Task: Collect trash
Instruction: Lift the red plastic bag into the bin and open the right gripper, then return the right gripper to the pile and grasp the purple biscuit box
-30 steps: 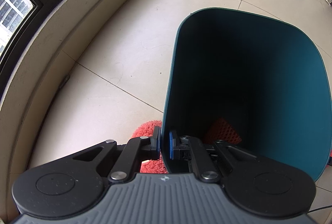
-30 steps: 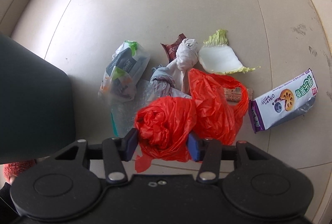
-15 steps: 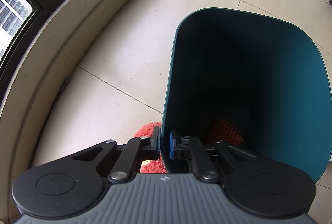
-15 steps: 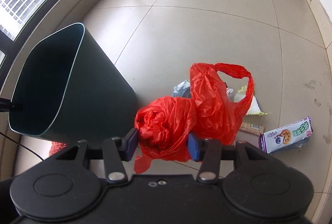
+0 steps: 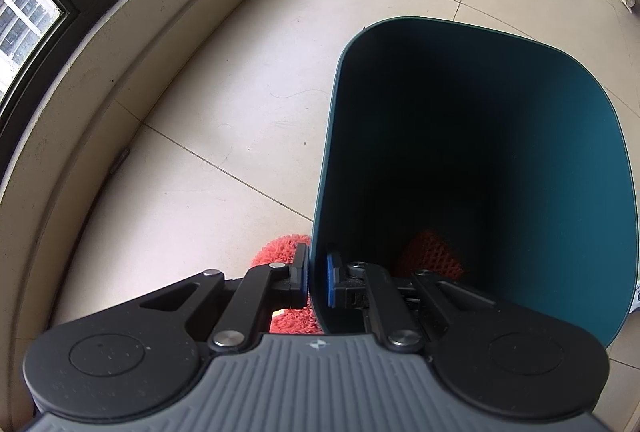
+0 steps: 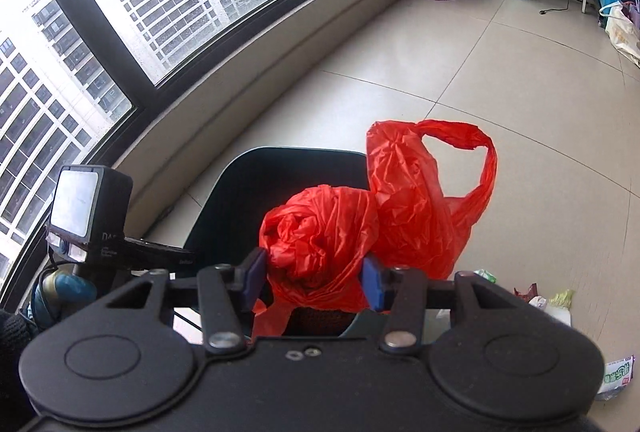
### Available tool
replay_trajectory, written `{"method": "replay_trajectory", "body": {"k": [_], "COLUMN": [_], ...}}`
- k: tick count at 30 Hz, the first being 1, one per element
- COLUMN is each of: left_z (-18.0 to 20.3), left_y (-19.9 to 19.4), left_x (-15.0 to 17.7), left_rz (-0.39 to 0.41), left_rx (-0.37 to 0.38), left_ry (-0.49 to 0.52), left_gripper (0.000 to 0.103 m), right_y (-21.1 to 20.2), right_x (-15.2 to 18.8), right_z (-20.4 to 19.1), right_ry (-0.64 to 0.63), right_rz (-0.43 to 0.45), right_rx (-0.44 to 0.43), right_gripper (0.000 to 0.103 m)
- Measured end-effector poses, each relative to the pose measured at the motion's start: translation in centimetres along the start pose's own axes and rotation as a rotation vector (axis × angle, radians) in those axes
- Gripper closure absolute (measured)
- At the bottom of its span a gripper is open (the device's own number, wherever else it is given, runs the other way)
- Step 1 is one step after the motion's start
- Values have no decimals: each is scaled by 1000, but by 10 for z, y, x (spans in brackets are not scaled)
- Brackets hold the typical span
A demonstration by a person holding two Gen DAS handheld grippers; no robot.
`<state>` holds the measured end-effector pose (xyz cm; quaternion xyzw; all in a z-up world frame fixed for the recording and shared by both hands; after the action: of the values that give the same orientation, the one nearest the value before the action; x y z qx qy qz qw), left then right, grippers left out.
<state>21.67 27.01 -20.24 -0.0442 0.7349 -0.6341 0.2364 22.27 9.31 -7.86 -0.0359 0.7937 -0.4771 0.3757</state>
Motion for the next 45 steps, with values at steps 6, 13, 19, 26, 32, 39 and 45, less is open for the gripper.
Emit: {"method": "replay_trajectory", "body": {"k": [6, 13, 19, 26, 32, 39, 45], "left_z": [-1, -1, 0, 2, 2, 1, 0], "left_y": [0, 0, 1, 0, -1, -2, -2], "left_x": [1, 1, 2, 3, 2, 2, 1], "left_rz": [0, 3, 8, 14, 12, 12, 11], "left_rx": [11, 12, 9, 6, 8, 8, 9], "left_ry": [-1, 5, 13, 17, 14, 14, 13], "left_gripper": [95, 95, 95, 95, 95, 95, 95], "right_y": [54, 114, 151, 167, 178, 171, 130], "right_x": [-6, 12, 26, 43, 46, 36, 31], "right_z": [-31, -46, -44, -40, -44, -52, -44], "right_ry": [-100, -163, -150, -102, -83, -84, -111], "right_rz": [-55, -150, -201, -233, -258, -229, -172], "right_rx": [-52, -45, 4, 37, 55, 40, 23], "right_gripper": [55, 55, 55, 55, 50, 39, 39]}}
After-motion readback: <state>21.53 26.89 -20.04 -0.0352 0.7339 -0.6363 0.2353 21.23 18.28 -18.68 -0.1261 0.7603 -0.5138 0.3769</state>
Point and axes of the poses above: each gripper's, at about its wrist camera, not at the fingertips, and y roughly the way its jaws point, z to its right, x to its underside, the point moved 10 cm from there along y, roughly the way its jaws point, and after that the axes turned 2 degrees about x, right-handed, at the moved point
